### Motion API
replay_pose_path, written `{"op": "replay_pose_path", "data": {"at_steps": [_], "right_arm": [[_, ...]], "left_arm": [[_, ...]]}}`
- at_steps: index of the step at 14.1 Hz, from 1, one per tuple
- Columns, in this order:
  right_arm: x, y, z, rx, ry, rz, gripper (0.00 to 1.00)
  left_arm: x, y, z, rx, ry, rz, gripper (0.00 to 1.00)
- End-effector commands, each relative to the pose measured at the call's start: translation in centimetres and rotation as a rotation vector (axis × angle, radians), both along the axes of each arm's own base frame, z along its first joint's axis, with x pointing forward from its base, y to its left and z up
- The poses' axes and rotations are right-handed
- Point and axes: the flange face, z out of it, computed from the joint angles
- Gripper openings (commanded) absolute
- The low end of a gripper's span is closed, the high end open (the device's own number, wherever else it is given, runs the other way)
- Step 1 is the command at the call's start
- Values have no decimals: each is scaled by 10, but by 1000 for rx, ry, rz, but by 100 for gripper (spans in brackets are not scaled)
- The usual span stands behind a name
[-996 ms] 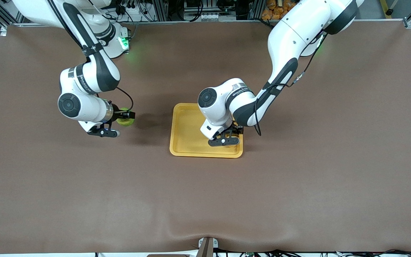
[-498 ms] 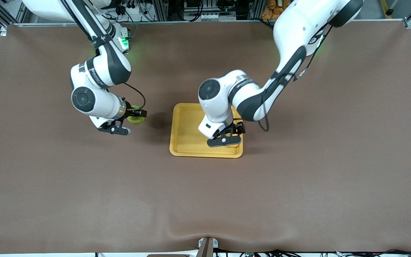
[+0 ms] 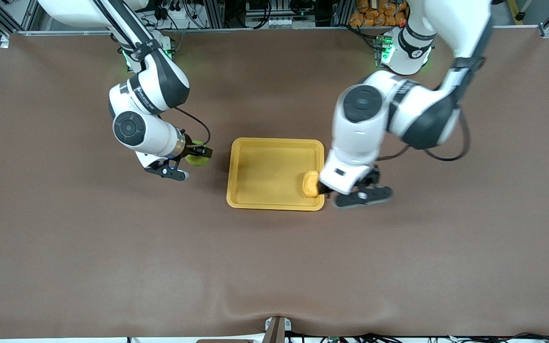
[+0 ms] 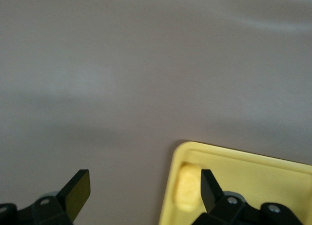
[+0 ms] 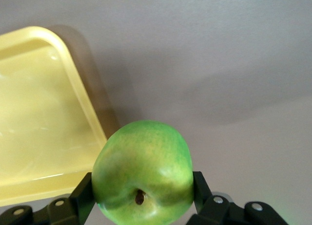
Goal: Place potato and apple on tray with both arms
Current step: 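Release the potato while the right gripper carries the apple toward the tray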
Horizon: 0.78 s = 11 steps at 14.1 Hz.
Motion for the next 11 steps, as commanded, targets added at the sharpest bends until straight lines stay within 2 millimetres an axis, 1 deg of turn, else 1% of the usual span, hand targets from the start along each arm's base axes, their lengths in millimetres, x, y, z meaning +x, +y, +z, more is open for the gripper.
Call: {"op": "replay_pose_path", "data": {"at_steps": [1,2,4,5,6,8,10,11], "right_arm": [[13,34,5,27,15,-70,0],[17,42,5,31,18,-96,0],[18,61,1,38,18,-120,0],[19,66,-3,43,13,-140,0],[19,71,-6,49,3,-154,0],[19,81,-16,62,-12,-171,0],[16,93,-28,67,-19,-191,0],[16,98,-30,71,-23,-194,0]], "left_arm": [[-5,32,11,41,81,-87,100],[-5,42,10,62,121,-111,100],[-10,61,6,111,216,-151,100],[-10,75,4,123,262,-151,100],[-15,80,5,113,308,-156,100],[-25,99,10,101,401,-121,100],[-45,113,21,99,447,-94,100],[-56,126,26,91,458,-70,100]]}}
